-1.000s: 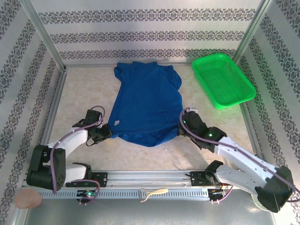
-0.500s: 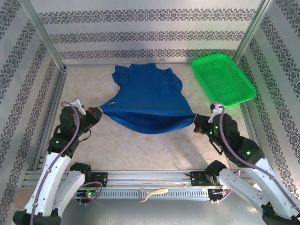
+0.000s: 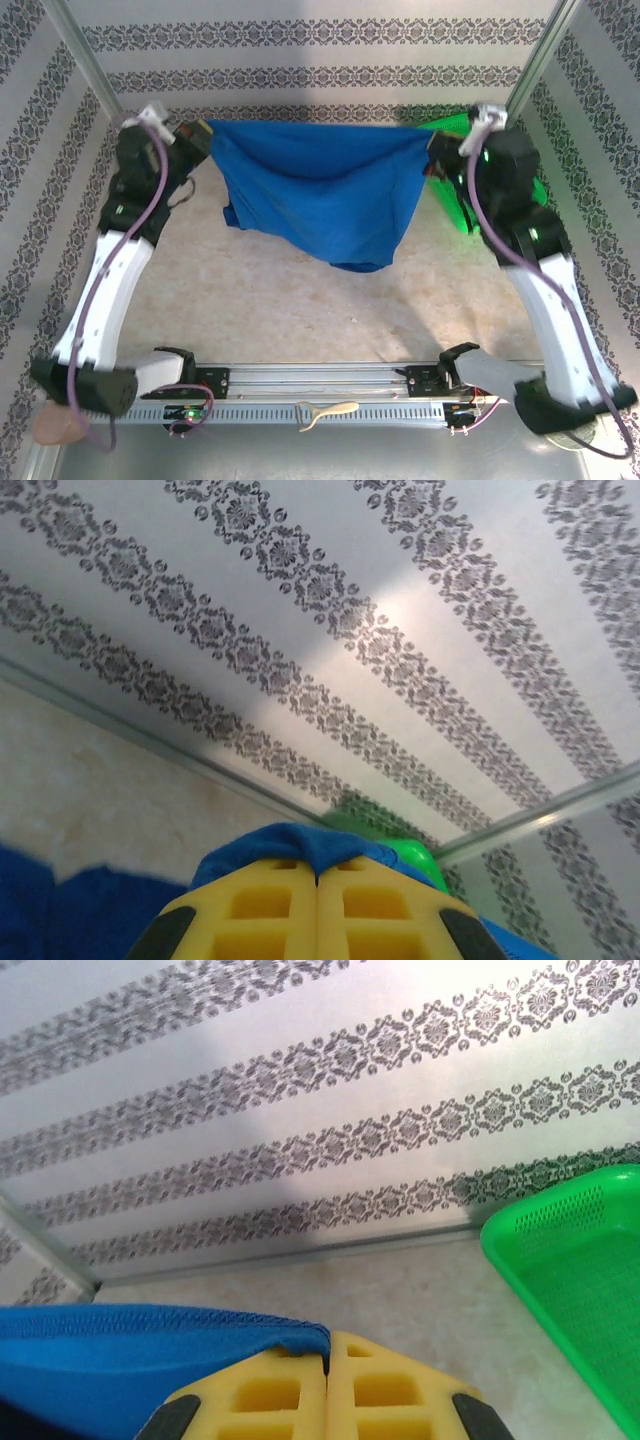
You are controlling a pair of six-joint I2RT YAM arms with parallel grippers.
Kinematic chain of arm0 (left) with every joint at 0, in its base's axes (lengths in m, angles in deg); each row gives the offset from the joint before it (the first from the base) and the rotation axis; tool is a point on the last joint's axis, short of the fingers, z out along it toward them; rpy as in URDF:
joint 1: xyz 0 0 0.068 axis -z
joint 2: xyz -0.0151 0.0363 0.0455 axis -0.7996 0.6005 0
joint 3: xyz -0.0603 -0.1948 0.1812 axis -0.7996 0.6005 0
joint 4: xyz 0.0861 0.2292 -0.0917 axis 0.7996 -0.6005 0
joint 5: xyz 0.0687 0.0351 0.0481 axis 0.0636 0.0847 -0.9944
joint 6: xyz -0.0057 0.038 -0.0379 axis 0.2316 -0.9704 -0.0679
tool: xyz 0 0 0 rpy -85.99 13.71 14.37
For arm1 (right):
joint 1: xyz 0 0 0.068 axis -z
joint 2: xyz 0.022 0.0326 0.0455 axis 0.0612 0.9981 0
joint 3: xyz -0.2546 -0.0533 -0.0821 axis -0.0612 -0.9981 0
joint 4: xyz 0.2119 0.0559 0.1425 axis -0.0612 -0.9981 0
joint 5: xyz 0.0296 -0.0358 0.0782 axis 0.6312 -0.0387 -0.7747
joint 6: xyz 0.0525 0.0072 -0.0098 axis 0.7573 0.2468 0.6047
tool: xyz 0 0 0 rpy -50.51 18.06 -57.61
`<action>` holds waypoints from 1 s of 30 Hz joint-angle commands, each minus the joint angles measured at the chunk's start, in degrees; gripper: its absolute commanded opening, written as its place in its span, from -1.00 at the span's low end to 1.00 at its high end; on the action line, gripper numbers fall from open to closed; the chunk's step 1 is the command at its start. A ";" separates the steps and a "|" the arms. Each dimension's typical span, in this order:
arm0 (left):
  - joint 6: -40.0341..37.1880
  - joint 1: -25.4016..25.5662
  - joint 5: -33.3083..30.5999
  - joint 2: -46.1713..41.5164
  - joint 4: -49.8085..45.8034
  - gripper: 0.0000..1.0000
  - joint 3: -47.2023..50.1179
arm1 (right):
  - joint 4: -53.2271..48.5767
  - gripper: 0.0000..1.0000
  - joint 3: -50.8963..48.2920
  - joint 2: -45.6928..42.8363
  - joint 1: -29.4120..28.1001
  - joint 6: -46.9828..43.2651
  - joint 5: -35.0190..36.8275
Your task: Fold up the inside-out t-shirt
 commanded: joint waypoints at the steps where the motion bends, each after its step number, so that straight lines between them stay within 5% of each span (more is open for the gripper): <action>1: -1.86 -2.59 -1.46 11.69 3.10 -1.00 -8.86 | 4.51 -1.00 8.04 12.90 6.70 2.32 -13.81; 5: 0.67 -5.25 1.67 29.77 0.75 -1.00 -31.24 | 3.81 -1.00 29.60 30.66 11.27 5.43 -24.00; 10: 2.41 -6.72 3.51 52.34 -14.89 -1.00 -82.73 | -5.47 -1.00 72.34 49.64 13.35 10.58 -29.44; 12: 7.93 -8.41 4.16 53.74 -12.24 -1.00 -88.77 | -3.01 -1.00 79.12 51.84 15.55 16.22 -31.17; 16: 5.69 -9.44 5.99 45.13 -8.42 -1.00 -77.84 | 1.88 -1.00 70.63 45.52 17.18 16.69 -32.17; 20: 0.33 -9.43 8.22 36.06 -9.99 -1.00 -62.36 | 7.39 -1.00 50.51 35.47 16.21 12.97 -32.04; 25: -1.51 -10.17 4.82 12.23 7.04 -1.00 -15.48 | 19.93 -1.00 8.29 17.43 13.79 9.79 -31.43; 30: -0.01 -10.70 2.75 -4.04 12.52 -1.00 21.31 | 30.55 -1.00 -33.70 2.27 11.26 13.91 -29.27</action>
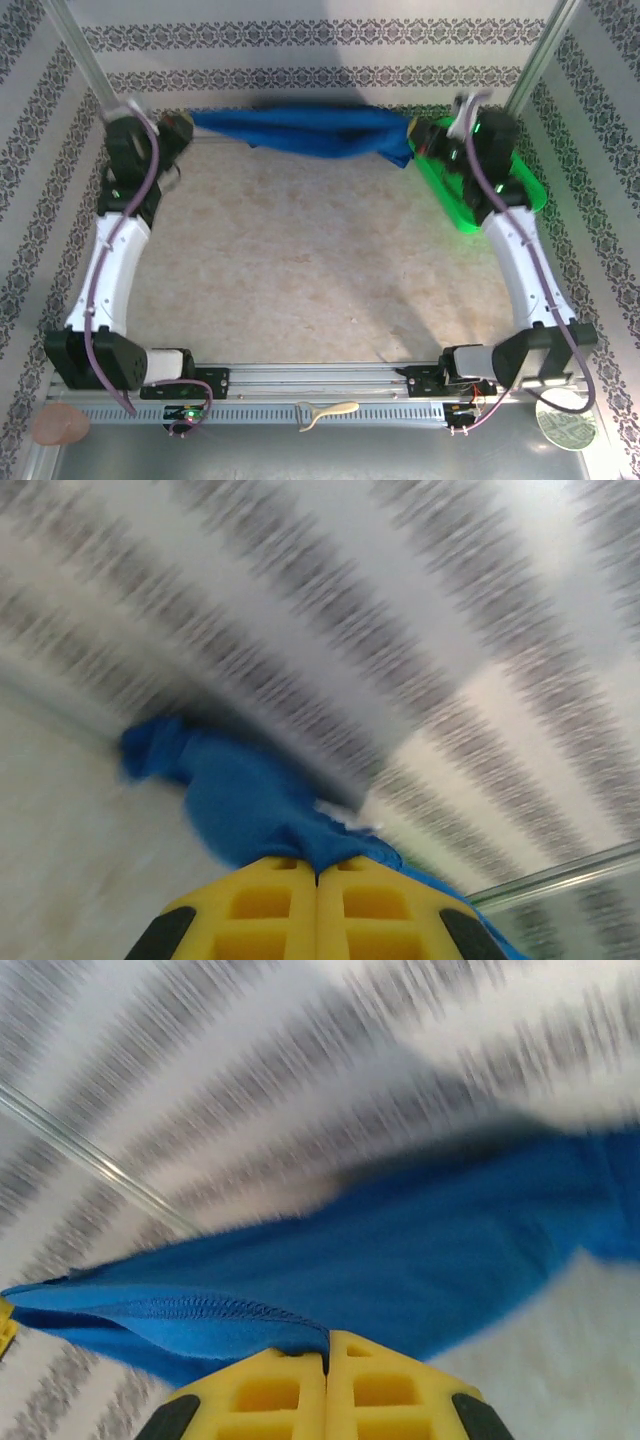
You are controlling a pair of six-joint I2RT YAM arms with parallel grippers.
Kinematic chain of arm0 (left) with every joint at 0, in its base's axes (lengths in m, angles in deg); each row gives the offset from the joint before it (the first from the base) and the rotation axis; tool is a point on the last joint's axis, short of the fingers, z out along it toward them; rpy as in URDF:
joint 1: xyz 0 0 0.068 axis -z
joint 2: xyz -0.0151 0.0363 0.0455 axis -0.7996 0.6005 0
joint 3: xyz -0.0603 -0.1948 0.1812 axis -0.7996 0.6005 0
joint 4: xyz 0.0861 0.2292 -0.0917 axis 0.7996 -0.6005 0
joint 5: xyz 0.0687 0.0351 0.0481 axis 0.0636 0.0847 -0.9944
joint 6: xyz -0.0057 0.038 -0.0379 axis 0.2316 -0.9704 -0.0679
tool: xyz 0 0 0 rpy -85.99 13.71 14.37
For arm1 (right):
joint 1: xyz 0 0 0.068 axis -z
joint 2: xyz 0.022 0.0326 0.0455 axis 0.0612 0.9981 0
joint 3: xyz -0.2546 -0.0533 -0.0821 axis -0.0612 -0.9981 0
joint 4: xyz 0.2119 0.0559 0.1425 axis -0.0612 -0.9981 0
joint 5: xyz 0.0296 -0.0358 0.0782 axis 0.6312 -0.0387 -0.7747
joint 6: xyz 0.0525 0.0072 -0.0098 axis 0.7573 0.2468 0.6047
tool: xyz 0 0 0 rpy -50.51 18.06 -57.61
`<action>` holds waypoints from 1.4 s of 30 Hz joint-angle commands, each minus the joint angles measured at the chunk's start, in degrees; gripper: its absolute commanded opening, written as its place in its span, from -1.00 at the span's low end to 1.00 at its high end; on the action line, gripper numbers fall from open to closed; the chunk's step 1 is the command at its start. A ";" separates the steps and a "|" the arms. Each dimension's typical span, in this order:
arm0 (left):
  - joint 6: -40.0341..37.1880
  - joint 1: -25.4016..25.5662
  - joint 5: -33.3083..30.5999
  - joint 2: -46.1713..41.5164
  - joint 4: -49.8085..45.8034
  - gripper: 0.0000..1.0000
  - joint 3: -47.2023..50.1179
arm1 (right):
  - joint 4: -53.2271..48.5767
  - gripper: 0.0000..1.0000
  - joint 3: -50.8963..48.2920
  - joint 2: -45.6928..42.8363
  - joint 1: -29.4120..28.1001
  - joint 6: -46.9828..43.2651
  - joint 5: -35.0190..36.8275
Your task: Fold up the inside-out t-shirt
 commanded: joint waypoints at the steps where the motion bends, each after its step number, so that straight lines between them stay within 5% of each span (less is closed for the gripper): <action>1: -0.22 -1.20 -3.21 -7.76 5.88 -1.00 18.38 | 8.69 -1.00 -22.24 -7.79 -1.78 2.98 3.52; 4: 2.31 -1.19 -3.04 -16.16 5.07 -1.00 33.84 | 8.84 -1.00 -39.66 -15.40 -4.21 7.48 7.10; 9: 7.82 -0.83 -3.18 -31.45 -1.29 -1.00 51.43 | 5.54 -1.00 -54.76 -26.55 -9.37 14.49 14.27; 17: 13.11 -0.14 -1.57 -53.16 -18.69 -1.00 61.90 | -10.82 -1.00 -59.06 -42.46 -14.84 18.58 23.41; 23: 8.69 -0.12 -2.12 -56.20 -23.70 0.14 59.08 | -10.69 -1.00 -60.71 -42.85 -15.59 18.46 23.33; 26: 3.91 -0.08 -1.62 -53.38 -24.87 0.34 54.05 | -10.36 -1.00 -59.58 -40.43 -16.05 15.29 22.68; 31: -4.57 4.72 4.83 -41.82 -19.95 0.35 47.02 | -10.62 -1.00 -58.58 -39.45 -16.64 11.40 21.77; 38: -20.64 38.69 -10.62 -9.05 -19.18 0.40 29.41 | -11.94 -1.00 -59.96 -41.00 -17.75 11.34 23.08; 42: -28.67 49.60 -16.06 11.67 -22.71 0.43 16.51 | -12.13 -1.00 -59.94 -40.55 -18.17 10.94 23.79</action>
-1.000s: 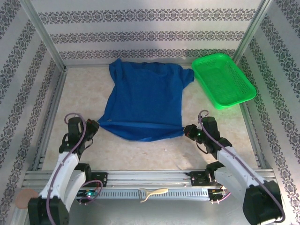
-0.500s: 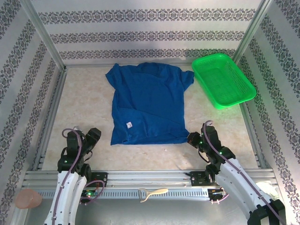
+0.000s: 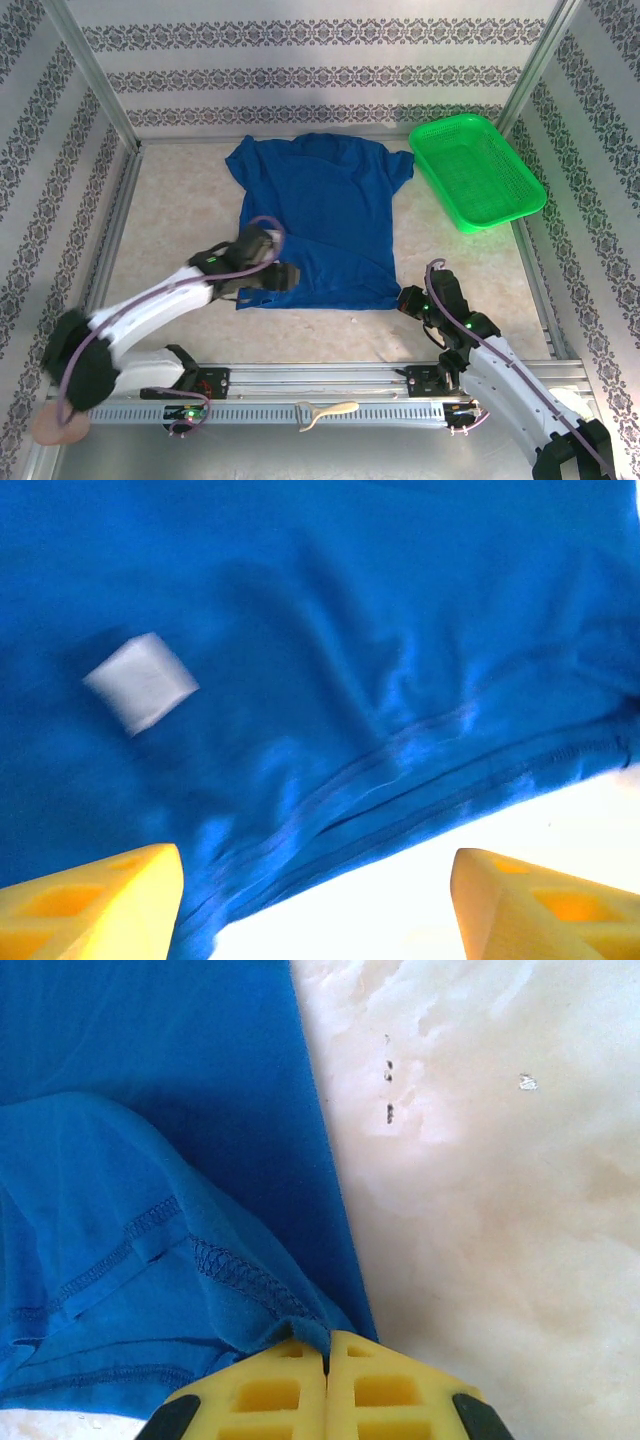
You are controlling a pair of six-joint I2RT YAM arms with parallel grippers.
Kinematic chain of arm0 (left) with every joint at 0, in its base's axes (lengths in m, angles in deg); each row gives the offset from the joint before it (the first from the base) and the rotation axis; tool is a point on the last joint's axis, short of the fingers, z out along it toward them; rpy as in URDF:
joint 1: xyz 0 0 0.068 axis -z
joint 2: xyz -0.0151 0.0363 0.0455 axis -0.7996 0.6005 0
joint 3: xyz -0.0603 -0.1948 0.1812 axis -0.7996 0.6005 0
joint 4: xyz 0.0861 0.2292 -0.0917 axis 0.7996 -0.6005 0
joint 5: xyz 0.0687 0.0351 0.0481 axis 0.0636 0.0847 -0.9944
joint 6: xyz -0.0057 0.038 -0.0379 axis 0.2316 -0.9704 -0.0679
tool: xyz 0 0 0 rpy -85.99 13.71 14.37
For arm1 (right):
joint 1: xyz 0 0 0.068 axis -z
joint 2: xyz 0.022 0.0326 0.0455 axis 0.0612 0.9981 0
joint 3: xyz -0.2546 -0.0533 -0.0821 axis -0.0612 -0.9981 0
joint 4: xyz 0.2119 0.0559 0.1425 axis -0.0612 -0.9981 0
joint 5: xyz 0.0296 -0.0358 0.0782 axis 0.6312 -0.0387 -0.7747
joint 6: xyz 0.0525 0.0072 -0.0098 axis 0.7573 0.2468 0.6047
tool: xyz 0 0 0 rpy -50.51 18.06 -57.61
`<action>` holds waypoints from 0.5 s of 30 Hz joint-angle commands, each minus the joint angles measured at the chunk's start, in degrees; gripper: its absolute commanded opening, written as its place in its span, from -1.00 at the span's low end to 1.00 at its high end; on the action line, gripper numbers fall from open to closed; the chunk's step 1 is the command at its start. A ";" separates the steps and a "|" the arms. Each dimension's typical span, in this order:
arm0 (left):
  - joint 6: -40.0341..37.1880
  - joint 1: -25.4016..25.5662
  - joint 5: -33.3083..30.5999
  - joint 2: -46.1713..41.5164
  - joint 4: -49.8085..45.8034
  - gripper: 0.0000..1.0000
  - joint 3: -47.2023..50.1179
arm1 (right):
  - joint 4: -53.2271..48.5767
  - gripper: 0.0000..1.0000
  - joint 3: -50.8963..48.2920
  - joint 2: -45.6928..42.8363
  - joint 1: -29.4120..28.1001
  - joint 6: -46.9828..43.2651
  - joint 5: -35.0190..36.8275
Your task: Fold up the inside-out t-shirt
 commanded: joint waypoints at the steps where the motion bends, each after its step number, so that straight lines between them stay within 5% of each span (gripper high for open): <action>1: -11.97 6.58 -6.75 13.45 -3.37 0.43 -8.68 | -1.16 -1.00 0.31 0.19 -0.63 -1.76 1.93; 6: -17.35 10.59 -7.55 27.52 -5.62 0.41 -19.20 | -1.96 -1.00 0.83 -0.46 -0.70 -2.11 2.24; 15: -18.32 10.82 -7.01 32.93 -4.20 0.40 -22.17 | -3.35 -1.00 0.76 -1.76 -0.70 -2.64 2.28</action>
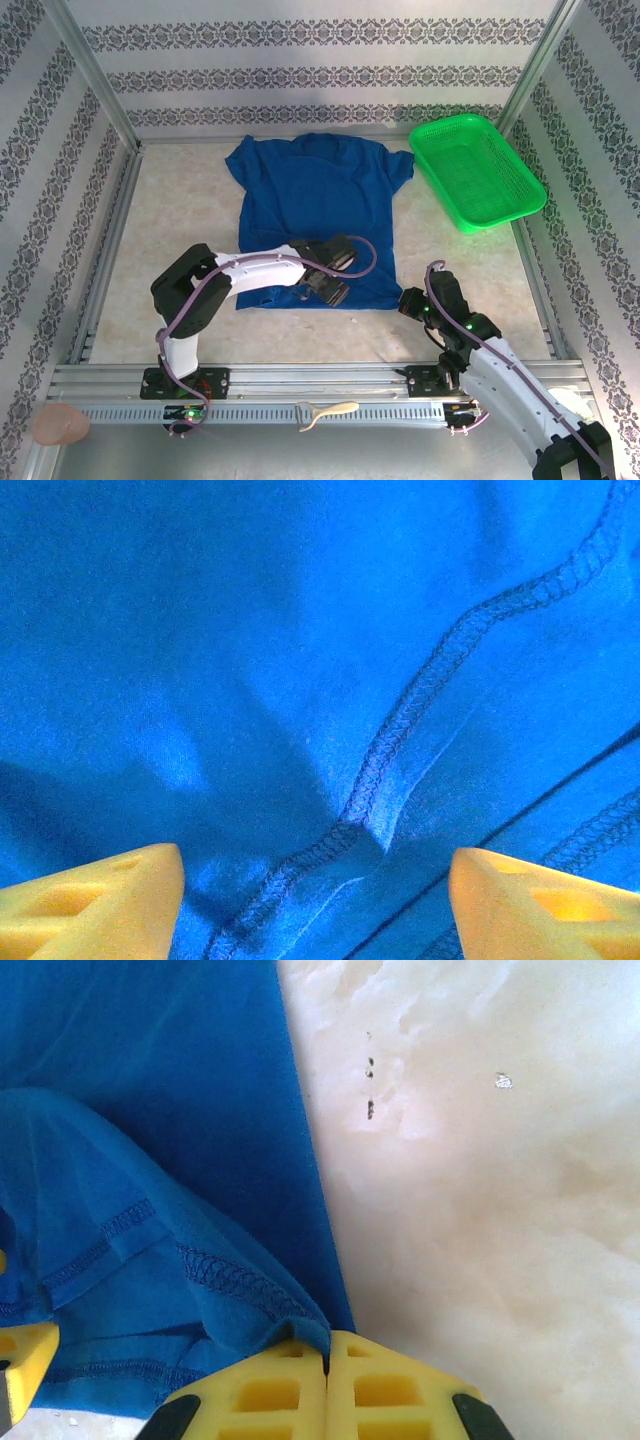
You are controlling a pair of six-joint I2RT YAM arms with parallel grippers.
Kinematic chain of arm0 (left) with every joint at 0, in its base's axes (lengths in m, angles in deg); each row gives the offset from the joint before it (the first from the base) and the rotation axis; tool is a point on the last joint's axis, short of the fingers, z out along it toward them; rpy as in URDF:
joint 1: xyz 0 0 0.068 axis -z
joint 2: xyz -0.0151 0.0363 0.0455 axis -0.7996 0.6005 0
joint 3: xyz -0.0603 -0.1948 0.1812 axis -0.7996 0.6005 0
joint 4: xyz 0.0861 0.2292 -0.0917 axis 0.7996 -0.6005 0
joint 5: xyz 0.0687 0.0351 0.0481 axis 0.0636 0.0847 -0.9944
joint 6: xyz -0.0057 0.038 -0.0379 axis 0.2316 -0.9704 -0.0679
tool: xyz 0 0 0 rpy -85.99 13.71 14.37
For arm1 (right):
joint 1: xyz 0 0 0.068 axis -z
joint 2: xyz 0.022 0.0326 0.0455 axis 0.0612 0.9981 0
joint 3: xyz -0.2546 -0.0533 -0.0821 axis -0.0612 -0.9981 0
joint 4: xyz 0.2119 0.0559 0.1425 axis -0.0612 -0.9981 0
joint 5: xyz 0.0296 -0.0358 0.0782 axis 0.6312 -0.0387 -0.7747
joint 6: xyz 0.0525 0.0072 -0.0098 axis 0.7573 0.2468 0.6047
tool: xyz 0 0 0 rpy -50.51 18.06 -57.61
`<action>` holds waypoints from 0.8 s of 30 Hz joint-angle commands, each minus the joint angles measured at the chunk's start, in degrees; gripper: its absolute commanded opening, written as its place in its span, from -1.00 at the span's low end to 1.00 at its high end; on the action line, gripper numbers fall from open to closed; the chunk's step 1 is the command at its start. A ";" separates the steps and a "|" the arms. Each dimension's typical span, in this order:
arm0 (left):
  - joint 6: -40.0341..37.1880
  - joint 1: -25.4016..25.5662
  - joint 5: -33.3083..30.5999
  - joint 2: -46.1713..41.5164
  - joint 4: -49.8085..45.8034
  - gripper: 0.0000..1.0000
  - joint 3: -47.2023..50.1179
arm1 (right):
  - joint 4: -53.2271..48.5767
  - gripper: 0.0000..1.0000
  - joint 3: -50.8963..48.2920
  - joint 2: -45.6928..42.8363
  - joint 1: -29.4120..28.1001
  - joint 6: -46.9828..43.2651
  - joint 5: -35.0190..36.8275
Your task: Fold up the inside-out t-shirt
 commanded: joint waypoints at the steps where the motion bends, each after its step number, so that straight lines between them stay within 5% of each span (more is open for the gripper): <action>1: -2.28 0.27 -1.24 1.17 -1.33 0.38 -1.23 | -1.52 -1.00 0.76 -0.89 -0.59 -1.25 1.31; 7: -2.19 0.22 -1.06 2.74 0.30 -0.13 -0.91 | -1.75 -1.00 0.22 -1.27 -0.59 -1.13 1.21; 12: -1.86 0.22 -1.94 1.27 0.29 -1.00 -1.07 | -2.23 -1.00 0.75 -1.54 -0.59 -1.25 1.11; 16: -1.41 0.05 -2.58 -2.95 -1.27 -1.00 -1.39 | -3.06 -0.94 1.61 -1.76 -0.60 -1.65 0.87; 20: -0.96 0.04 -2.19 -7.92 -3.90 -1.00 -2.70 | -4.41 -0.24 3.22 -2.17 -0.59 -2.26 0.14; 24: -0.24 -0.03 -0.62 -11.88 -5.59 -1.00 -3.63 | -6.40 0.00 5.84 -3.66 -0.71 -2.27 -2.19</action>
